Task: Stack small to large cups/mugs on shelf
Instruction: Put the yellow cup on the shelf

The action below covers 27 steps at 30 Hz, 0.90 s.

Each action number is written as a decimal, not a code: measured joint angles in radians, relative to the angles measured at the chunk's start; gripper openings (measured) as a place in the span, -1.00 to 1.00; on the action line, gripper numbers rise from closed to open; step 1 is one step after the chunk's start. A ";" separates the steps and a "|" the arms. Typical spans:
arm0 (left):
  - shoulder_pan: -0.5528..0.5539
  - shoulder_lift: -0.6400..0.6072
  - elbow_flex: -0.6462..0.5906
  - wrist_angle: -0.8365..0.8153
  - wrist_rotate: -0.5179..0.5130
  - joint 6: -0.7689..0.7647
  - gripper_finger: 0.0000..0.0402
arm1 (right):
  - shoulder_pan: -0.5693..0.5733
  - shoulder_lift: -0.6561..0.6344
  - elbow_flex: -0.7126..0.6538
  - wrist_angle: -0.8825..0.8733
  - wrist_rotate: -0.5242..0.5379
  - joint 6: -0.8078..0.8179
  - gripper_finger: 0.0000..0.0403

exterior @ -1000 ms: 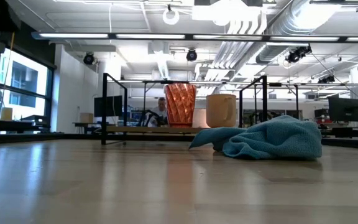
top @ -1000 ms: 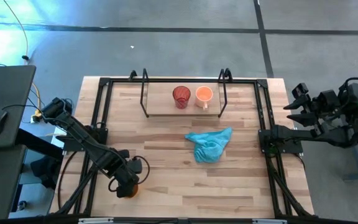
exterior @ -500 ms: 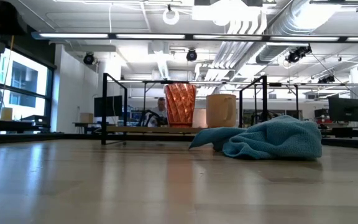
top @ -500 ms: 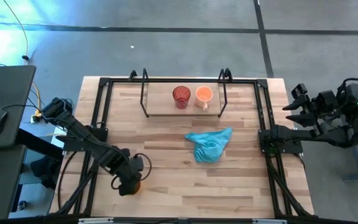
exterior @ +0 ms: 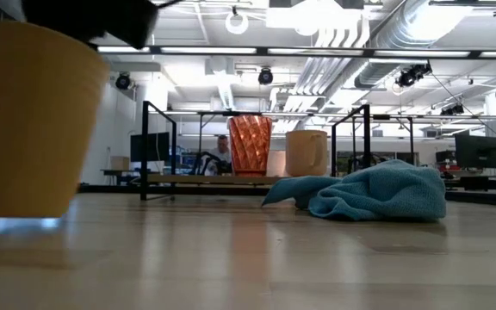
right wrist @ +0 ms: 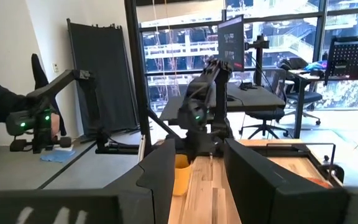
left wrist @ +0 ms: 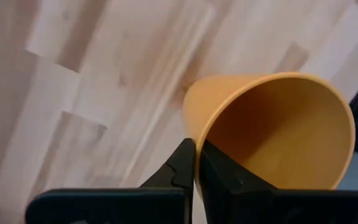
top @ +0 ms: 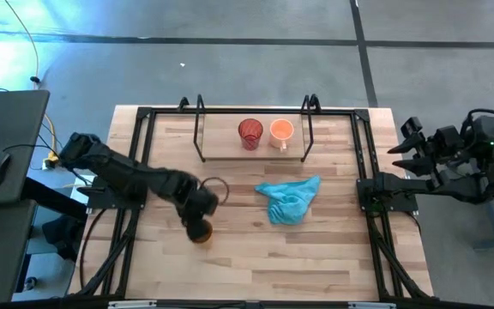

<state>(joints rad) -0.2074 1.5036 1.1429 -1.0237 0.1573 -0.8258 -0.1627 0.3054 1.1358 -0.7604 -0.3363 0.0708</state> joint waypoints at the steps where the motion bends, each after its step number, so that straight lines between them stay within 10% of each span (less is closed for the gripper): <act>1: 0.024 0.000 0.002 -0.002 0.005 0.008 -0.99 | 0.000 0.000 0.000 -0.007 0.000 0.000 -0.35; 27: 0.472 0.094 0.611 -0.462 -0.207 0.342 -1.00 | 0.000 0.001 -0.230 0.116 0.001 0.012 -0.35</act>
<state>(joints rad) 0.2647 1.5980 1.7538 -1.4854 -0.0496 -0.4841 -0.1631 0.3065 0.9061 -0.6448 -0.3355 0.0831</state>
